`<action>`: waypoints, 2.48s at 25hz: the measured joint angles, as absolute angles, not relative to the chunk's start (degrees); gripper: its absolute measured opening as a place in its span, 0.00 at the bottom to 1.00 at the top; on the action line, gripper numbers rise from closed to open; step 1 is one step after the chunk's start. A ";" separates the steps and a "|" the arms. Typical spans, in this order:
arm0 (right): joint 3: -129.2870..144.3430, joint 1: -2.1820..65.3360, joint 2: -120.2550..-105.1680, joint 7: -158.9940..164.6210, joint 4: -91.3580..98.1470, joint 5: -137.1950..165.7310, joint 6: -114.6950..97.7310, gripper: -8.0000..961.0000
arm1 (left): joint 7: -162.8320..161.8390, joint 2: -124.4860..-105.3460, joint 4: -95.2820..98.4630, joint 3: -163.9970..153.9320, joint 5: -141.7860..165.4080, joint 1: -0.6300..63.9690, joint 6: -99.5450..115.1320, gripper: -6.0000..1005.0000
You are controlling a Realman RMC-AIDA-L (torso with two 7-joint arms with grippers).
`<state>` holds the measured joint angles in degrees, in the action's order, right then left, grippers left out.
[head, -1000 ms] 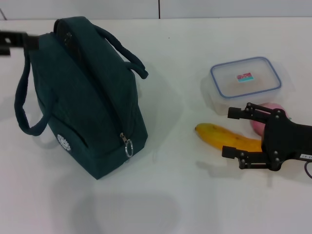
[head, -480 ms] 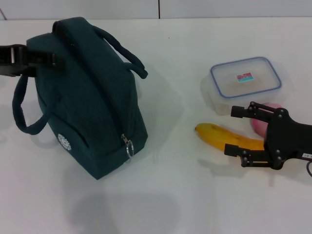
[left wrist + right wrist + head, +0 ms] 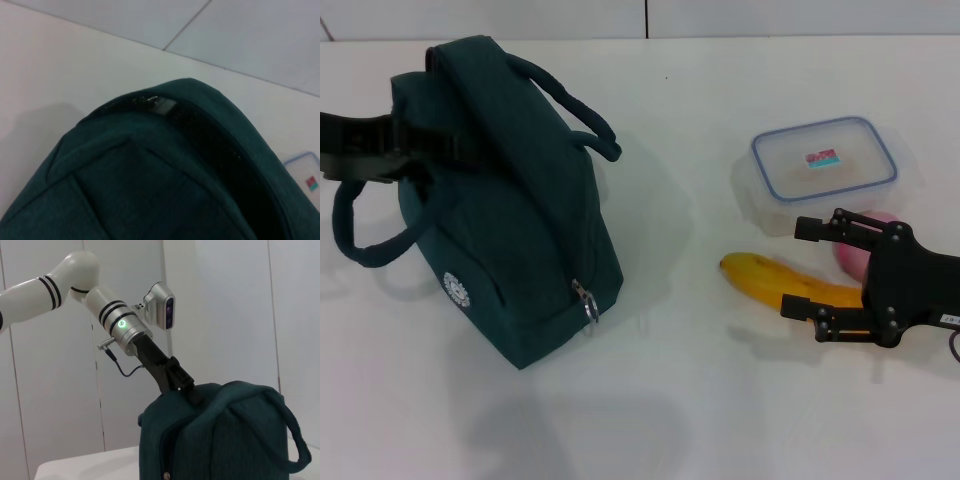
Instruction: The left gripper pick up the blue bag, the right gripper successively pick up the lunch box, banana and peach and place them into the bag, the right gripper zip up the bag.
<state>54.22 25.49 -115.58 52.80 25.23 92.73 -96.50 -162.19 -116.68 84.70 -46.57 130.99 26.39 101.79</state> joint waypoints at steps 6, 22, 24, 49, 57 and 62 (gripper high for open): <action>54.22 25.49 -115.58 52.77 25.23 92.64 -96.52 0.89 | -161.20 -116.58 84.49 -47.33 130.88 26.01 102.19 0.71; 53.83 25.00 -115.28 53.68 25.30 91.24 -96.73 0.89 | -160.86 -116.35 82.68 -47.30 126.20 26.19 105.65 0.05; 52.22 24.73 -115.22 54.46 25.26 91.07 -96.44 0.89 | -160.85 -116.26 82.69 -47.34 125.56 26.11 106.69 0.05; 28.26 31.19 -113.36 86.51 12.83 90.94 -65.23 0.89 | -159.36 -116.78 79.25 -48.49 126.02 29.88 107.99 0.03; 29.64 31.62 -114.04 92.35 9.80 90.96 -65.38 0.89 | -159.16 -116.83 79.26 -48.60 126.08 30.05 107.51 0.03; 29.71 32.88 -114.85 92.98 9.10 91.03 -65.32 0.89 | -158.77 -116.80 79.24 -48.60 126.13 29.99 107.48 0.03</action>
<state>29.72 32.88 -114.85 92.98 9.10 91.03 -65.32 -158.77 -116.80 79.24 -48.60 126.13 29.99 107.48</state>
